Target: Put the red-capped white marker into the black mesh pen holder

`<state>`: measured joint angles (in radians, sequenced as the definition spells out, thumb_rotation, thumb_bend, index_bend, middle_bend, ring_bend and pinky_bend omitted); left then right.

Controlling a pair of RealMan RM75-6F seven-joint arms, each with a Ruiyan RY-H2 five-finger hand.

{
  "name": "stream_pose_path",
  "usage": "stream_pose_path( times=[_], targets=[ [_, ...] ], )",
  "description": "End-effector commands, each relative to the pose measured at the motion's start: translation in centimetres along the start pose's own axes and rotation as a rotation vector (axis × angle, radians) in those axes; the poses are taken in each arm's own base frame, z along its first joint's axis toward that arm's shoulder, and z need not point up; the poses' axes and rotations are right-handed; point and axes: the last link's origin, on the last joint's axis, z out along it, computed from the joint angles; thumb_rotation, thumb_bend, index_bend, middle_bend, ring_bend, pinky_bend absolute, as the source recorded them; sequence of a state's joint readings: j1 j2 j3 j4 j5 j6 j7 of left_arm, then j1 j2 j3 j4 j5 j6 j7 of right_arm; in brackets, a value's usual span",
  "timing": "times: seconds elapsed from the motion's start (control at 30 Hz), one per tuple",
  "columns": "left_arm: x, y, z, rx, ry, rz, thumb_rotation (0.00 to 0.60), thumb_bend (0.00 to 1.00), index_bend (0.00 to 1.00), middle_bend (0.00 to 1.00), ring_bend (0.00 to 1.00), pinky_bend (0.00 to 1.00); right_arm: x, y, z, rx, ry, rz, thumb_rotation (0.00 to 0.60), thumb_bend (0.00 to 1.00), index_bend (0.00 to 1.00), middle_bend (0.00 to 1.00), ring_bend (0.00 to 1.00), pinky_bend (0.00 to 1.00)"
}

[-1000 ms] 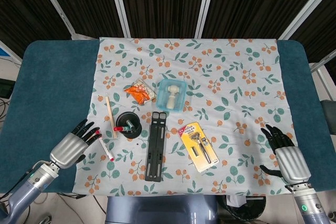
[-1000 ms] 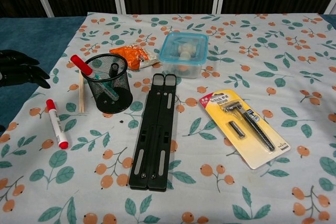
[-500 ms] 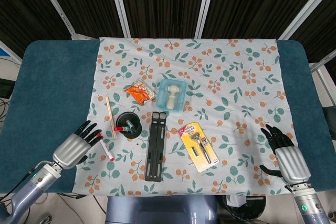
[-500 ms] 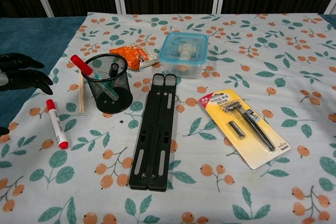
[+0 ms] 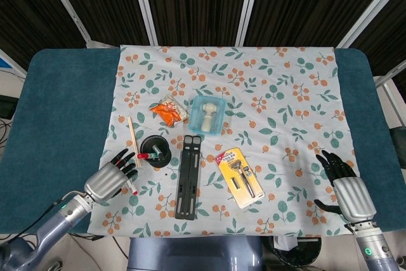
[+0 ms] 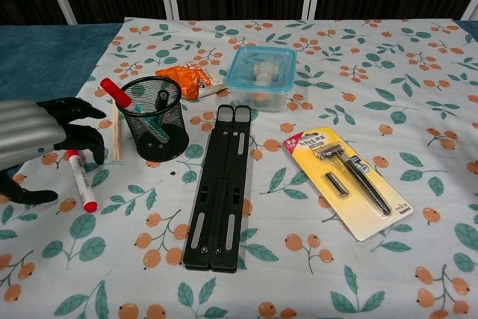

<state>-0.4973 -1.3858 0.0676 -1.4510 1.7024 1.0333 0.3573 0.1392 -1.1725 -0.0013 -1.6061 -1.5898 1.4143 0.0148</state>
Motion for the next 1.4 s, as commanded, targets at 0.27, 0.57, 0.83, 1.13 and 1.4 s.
stream_pose_path(
  times=[0.27, 0.57, 0.83, 1.13, 1.4],
  targets=[
    [-0.1, 0.9, 1.3, -0.019, -0.011, 0.014, 0.600, 0.23, 0.36, 0.29, 0.00, 0.00, 0.1, 0.0, 0.1, -0.002, 0.001, 0.012, 0.600, 0.16, 0.00, 0.00, 0.00, 0.18],
    [-0.3, 0.4, 1.1, -0.003, -0.010, 0.025, 0.600, 0.24, 0.40, 0.34, 0.00, 0.00, 0.1, 0.0, 0.0, -0.003, 0.000, 0.015, 0.600, 0.16, 0.00, 0.00, 0.00, 0.18],
    [-0.5, -0.3, 1.2, 0.011, -0.013, 0.028, 0.600, 0.24, 0.42, 0.37, 0.01, 0.00, 0.1, 0.0, 0.1, -0.006, -0.002, 0.014, 0.600, 0.16, 0.00, 0.00, 0.00, 0.18],
    [-1.0, 0.0, 1.7, 0.005, -0.024, 0.021, 0.600, 0.25, 0.45, 0.39, 0.03, 0.00, 0.1, 0.0, 0.0, -0.006, -0.003, 0.012, 0.600, 0.16, 0.00, 0.00, 0.00, 0.18],
    [-0.9, 0.0, 1.7, 0.006, -0.006, 0.010, 0.600, 0.39, 0.61, 0.57, 0.14, 0.04, 0.1, 0.0, 0.1, -0.007, -0.002, 0.015, 0.600, 0.16, 0.00, 0.00, 0.00, 0.18]
  ],
)
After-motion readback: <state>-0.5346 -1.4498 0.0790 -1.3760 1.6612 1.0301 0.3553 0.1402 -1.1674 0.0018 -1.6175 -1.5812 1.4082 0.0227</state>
